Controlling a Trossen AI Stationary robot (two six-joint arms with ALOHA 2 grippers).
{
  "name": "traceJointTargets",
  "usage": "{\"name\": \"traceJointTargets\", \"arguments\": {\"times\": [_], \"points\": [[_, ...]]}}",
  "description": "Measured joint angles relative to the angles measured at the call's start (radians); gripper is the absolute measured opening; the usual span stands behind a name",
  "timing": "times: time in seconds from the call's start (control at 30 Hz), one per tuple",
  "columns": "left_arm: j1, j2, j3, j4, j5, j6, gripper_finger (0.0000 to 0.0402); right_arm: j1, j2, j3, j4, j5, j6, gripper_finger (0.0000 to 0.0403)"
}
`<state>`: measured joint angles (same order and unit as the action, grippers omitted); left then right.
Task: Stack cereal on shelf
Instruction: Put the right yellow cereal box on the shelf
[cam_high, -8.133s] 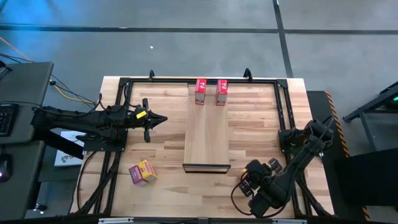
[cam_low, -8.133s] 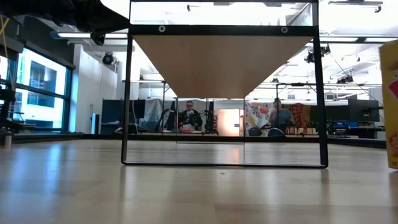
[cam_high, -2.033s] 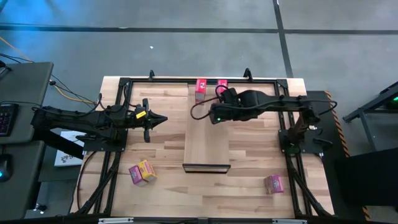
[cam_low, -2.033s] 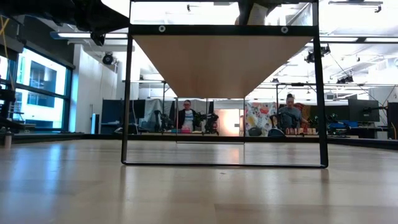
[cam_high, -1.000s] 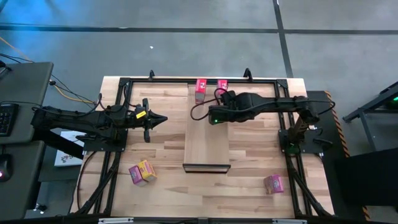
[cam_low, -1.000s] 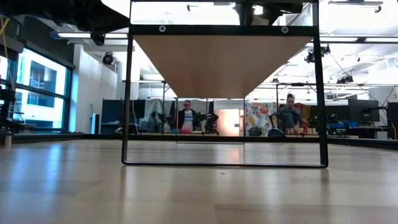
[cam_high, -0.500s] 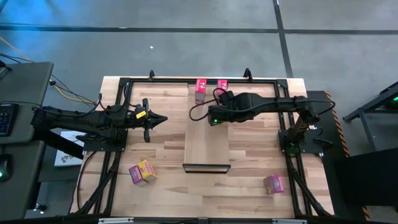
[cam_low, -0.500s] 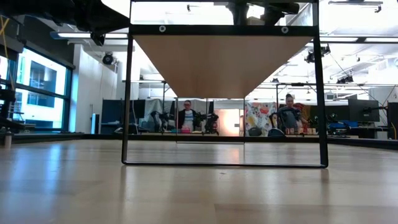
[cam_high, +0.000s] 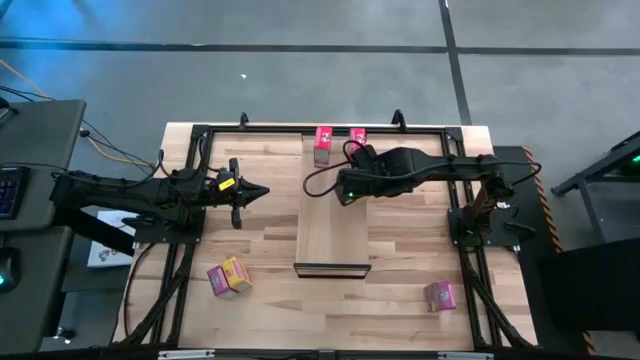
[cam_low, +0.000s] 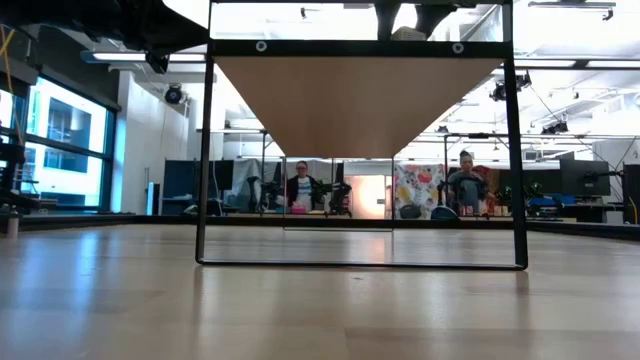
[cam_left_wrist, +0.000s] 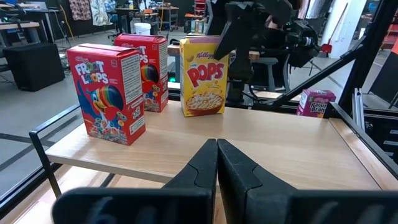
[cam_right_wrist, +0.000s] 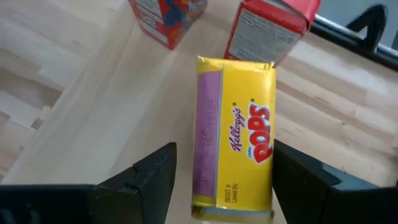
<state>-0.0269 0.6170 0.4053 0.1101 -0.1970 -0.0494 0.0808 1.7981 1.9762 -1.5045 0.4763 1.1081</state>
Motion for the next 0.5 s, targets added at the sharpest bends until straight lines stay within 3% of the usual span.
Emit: {"name": "traceJointTargets", "arguments": {"times": [0.5], "points": [[0.000,0.000,0.000,0.000,0.000,0.000,0.0003,0.072,-0.001,0.146,-0.062,0.108,-0.073,0.0229]]}}
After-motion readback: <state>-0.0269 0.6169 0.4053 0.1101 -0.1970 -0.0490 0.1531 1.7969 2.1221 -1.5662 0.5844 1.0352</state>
